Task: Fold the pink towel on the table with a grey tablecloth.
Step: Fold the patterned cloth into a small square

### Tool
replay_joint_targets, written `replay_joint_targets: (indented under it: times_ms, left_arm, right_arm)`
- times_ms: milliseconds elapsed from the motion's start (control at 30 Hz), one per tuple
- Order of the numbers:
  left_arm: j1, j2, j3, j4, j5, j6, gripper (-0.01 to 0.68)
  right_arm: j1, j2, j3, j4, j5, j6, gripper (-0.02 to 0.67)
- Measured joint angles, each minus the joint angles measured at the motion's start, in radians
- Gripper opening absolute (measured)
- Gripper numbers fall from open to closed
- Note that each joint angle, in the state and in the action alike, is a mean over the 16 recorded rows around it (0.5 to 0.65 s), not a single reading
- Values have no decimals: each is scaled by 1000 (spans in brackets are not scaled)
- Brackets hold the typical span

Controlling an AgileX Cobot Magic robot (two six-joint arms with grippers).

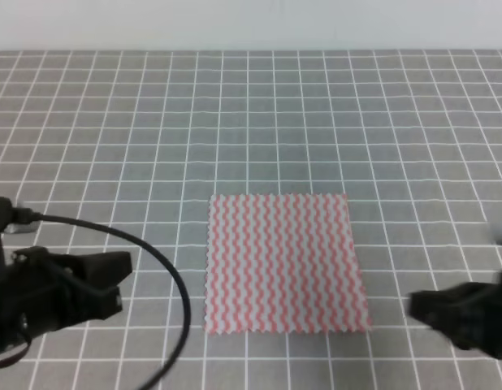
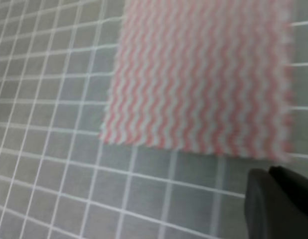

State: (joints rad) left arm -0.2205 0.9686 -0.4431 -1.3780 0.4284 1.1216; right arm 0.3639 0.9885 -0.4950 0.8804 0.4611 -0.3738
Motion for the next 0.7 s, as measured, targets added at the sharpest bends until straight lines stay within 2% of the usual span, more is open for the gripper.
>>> replay_joint_targets:
  times_ms: [167, 333, 700]
  left_arm:
    - [-40, 19, 0, -65, -10, 55, -1]
    - [-77, 24, -1, -97, -21, 88, -1]
    - [-96, 27, -2, -101, -21, 110, -1]
  right_arm:
    - [123, 143, -61, -25, -67, 2, -16]
    - [185, 282, -124, -67, -102, 19, 0]
    - [140, 493, -182, -83, -118, 136, 168]
